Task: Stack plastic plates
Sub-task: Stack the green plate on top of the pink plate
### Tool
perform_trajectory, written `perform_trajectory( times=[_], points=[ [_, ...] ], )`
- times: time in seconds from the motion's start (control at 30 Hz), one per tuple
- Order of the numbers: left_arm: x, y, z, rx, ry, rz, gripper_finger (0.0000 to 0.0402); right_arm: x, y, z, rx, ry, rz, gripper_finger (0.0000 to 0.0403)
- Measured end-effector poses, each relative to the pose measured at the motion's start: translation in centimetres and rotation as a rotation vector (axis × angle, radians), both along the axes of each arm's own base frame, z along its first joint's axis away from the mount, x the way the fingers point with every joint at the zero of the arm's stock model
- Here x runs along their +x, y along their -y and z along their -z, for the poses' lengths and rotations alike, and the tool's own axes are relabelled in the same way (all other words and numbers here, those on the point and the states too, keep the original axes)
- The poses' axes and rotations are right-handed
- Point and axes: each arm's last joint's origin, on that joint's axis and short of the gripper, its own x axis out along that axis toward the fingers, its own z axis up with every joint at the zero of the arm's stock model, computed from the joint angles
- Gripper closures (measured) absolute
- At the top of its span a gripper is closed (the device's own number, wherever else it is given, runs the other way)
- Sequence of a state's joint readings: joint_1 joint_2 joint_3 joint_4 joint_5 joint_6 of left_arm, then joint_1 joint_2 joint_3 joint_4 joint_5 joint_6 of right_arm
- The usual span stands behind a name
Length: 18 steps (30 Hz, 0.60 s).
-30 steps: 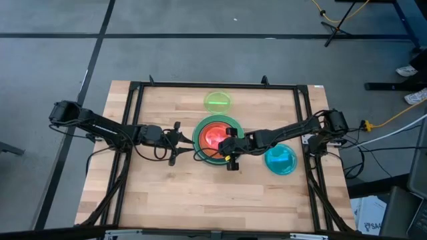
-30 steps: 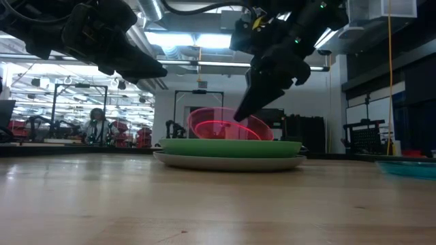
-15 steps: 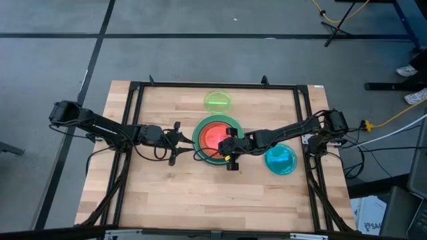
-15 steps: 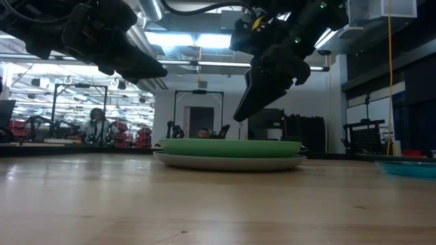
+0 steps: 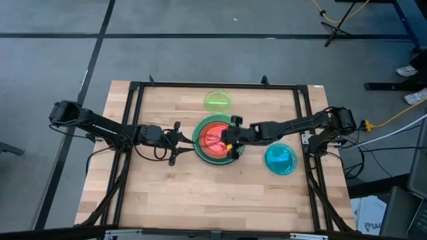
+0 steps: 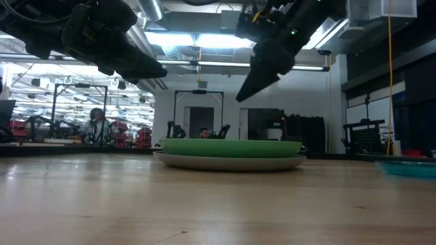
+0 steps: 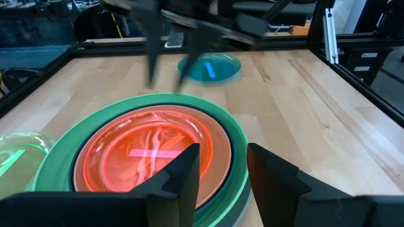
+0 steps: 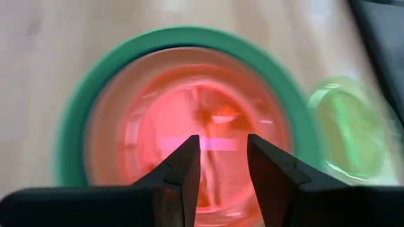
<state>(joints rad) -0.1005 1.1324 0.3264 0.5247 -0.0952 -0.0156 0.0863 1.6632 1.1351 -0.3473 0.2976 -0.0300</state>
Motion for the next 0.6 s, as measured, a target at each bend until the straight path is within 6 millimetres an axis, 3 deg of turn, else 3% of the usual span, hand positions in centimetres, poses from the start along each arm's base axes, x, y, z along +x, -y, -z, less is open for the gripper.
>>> perform_trajectory(
  times=[0.17,0.6],
  points=[
    [0.0,0.0,0.0,-0.001,0.000,0.000,0.0277,-0.2,3.7,-0.9,-0.024,0.036,0.140,0.0280],
    [0.0,0.0,0.0,-0.004,0.000,-0.001,0.0277,-2.5,15.4,-0.4,0.080,0.098,0.584,0.0281]
  ],
)
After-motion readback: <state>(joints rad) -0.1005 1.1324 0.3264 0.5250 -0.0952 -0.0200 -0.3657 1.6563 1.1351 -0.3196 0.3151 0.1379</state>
